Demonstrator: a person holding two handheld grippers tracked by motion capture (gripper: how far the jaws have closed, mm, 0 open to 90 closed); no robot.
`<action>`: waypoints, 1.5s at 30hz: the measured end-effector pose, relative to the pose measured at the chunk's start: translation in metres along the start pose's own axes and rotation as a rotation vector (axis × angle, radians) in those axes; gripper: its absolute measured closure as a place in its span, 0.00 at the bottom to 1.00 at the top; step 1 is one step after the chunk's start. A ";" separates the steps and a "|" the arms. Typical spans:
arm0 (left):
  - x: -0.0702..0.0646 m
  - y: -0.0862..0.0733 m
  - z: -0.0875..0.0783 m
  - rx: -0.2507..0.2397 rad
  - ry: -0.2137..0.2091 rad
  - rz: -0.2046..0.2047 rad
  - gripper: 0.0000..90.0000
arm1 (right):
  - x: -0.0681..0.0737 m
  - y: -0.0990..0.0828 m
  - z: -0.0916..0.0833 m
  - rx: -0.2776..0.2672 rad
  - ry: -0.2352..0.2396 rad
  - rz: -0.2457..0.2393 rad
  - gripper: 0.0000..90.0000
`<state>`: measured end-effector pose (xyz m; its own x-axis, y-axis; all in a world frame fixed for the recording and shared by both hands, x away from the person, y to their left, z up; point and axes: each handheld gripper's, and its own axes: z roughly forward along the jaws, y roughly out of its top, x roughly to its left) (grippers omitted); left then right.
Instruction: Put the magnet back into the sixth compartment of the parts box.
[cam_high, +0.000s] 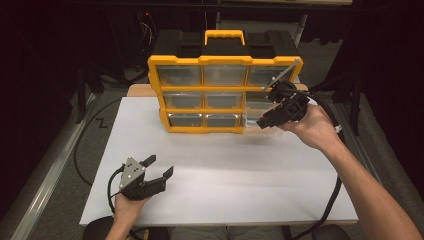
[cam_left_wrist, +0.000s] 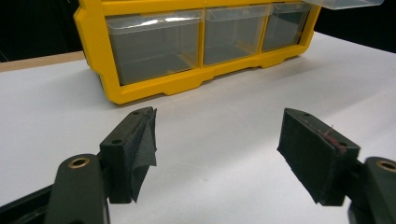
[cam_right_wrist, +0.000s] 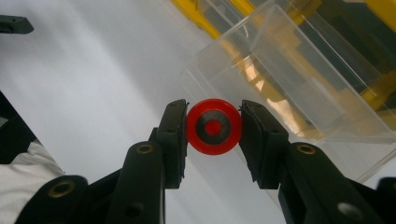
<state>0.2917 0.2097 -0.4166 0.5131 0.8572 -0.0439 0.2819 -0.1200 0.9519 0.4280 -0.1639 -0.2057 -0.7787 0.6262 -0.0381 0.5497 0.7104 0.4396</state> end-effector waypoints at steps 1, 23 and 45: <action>0.000 0.000 0.000 0.000 0.000 -0.001 0.31 | -0.001 0.000 0.001 -0.002 -0.001 0.001 0.72; 0.000 0.000 0.000 -0.001 0.001 0.001 0.31 | -0.027 0.010 0.012 0.001 -0.027 0.073 0.72; 0.000 0.000 -0.001 -0.006 0.004 -0.001 0.31 | -0.044 0.013 0.027 0.023 -0.045 0.127 0.70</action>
<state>0.2914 0.2104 -0.4164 0.5097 0.8592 -0.0441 0.2781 -0.1160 0.9535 0.4775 -0.1734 -0.2223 -0.6884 0.7249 -0.0245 0.6500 0.6316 0.4227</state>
